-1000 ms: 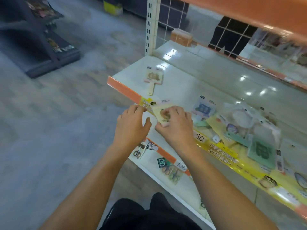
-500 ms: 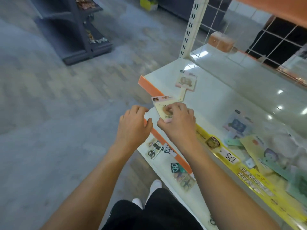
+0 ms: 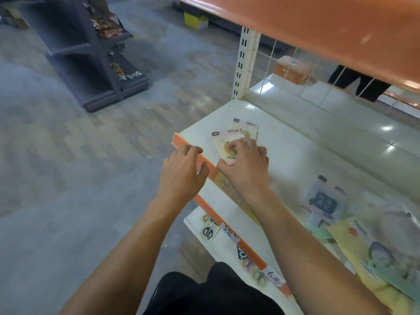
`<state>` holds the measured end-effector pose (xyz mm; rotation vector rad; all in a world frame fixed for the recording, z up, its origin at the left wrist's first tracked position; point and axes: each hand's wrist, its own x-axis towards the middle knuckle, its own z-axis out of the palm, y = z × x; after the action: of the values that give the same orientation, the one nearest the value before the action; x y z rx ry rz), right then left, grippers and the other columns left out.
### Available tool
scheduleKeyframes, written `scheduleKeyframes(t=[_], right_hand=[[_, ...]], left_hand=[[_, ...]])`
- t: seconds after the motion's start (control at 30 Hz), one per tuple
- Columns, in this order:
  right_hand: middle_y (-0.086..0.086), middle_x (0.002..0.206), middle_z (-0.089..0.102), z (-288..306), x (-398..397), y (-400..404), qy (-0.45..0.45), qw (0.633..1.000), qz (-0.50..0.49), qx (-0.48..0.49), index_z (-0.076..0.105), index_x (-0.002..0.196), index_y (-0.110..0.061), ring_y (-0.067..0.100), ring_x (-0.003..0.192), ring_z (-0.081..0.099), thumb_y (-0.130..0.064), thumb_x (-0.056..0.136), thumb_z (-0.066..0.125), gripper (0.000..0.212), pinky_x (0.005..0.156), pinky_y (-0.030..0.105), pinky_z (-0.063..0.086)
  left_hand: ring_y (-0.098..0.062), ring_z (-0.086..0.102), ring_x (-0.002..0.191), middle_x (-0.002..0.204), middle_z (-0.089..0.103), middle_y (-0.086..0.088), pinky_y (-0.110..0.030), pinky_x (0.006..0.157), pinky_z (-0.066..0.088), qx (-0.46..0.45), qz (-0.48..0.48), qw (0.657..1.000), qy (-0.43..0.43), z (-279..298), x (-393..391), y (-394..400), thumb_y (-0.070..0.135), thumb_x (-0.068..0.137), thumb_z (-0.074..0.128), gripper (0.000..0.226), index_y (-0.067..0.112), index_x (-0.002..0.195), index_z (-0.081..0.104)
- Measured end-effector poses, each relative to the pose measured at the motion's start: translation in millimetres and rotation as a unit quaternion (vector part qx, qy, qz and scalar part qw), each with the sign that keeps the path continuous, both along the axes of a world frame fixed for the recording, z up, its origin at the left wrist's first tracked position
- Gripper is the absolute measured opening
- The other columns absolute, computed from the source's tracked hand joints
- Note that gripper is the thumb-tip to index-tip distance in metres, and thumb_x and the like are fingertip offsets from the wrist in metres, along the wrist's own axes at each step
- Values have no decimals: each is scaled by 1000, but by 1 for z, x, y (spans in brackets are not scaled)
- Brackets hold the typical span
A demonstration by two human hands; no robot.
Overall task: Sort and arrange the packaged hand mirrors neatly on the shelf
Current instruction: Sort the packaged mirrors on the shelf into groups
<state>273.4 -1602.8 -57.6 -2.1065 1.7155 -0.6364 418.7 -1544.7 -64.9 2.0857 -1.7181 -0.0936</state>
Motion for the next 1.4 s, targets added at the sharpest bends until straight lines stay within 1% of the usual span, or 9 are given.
scheduleKeyframes(t=[0.27,0.5,0.67,0.77,0.93,1.1,1.2,1.3,1.4], right_hand=[[-5,124,50,-8,-4,-24,3,1000,-12,5,60,111,-23,29,114,40,-39,76,66,39,95,34,35],[-3,124,52,-16,11,-47,6,998,-57,0,62,108,-23,30,110,42,-39,74,69,38,92,36,37],[-1,124,51,-23,40,-56,4,995,-96,22,61,110,-22,30,112,42,-39,74,70,41,94,36,36],[-2,126,49,-25,50,-64,11,992,-122,40,60,111,-24,30,116,40,-42,75,69,41,98,35,34],[-1,128,49,-24,64,-81,22,984,-170,47,60,112,-24,30,117,39,-44,77,69,42,102,36,34],[4,123,52,-34,73,-77,-1,985,-166,56,63,110,-17,30,115,45,-34,75,76,41,99,35,37],[2,124,54,-34,77,-73,8,986,-153,58,62,112,-18,27,118,50,-24,74,69,39,99,37,38],[0,126,54,-29,75,-72,2,986,-164,38,62,113,-23,26,122,50,-35,73,54,43,103,43,40],[-2,137,49,-18,62,-62,31,985,-163,37,57,124,-24,22,131,41,-33,83,59,42,108,40,36]], left_hand=[[-22,53,114,131,53,1,-38,91,41,11,3,1000,7,0,-5,-37,37,93,50,36,21,124,55],[-30,60,100,120,60,-4,-43,87,42,-5,-33,999,-5,-4,9,-71,34,90,55,32,16,115,60],[-29,58,101,122,58,-5,-39,83,40,11,-73,997,1,-7,35,-98,35,91,55,34,16,118,58],[-30,59,99,123,57,-5,-39,84,40,25,-89,996,14,-6,42,-112,35,91,55,34,17,120,57],[-31,56,106,126,55,-5,-41,89,38,35,-133,990,24,-10,52,-133,37,91,54,35,18,120,56],[-31,57,101,125,55,-2,-40,84,37,44,-180,982,20,-19,61,-142,37,90,54,33,19,118,56],[-32,57,101,123,56,-3,-40,83,38,34,-202,979,25,-22,66,-145,34,88,56,32,18,116,58],[-34,59,98,119,59,-5,-40,79,39,20,-231,973,20,-20,66,-149,30,87,59,31,16,115,59],[-35,61,92,111,62,-6,-40,75,42,-10,-285,958,-19,-17,63,-150,31,84,59,31,13,109,61]])
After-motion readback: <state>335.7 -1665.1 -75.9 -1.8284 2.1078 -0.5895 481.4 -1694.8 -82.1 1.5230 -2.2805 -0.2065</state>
